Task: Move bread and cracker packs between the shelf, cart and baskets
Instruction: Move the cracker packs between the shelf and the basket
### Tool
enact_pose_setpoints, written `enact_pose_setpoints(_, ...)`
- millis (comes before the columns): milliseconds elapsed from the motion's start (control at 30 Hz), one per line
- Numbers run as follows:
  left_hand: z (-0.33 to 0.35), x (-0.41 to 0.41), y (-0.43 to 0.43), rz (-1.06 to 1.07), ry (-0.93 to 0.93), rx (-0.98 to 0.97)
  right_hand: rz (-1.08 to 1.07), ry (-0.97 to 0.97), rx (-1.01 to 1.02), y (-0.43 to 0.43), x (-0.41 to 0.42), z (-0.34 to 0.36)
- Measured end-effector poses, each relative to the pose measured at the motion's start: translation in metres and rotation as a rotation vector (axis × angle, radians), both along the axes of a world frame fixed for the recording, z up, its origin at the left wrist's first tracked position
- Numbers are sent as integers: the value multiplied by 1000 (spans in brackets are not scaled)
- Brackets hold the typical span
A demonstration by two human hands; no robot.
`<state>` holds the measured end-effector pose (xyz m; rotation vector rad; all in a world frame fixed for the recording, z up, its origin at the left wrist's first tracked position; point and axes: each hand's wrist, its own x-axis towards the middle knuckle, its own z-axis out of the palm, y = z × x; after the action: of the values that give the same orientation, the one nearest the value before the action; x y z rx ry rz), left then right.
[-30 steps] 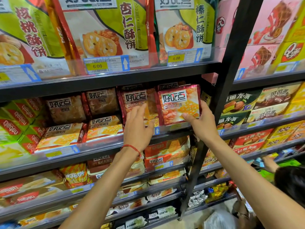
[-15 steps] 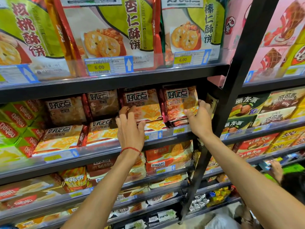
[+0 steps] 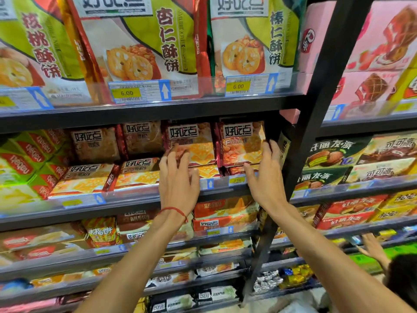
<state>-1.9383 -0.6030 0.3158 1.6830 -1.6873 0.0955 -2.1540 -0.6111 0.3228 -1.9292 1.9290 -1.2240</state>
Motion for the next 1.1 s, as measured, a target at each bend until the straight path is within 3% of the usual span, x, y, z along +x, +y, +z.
enact_pose_setpoints(300, -6, 11, 80, 5, -421, 41, 413, 573, -171, 51, -1, -11)
enact_pose_setpoints(567, -41, 58, 193, 209, -585, 251, 658, 702, -234, 96, 57, -29)
enact_pose_setpoints(733, -58, 95, 274, 380, -552, 367, 843, 781, -246, 131, 127, -37)
enact_pose_setpoints(1100, -87, 224, 453, 769, -384, 601, 1255, 748, -330, 255, 341, -66)
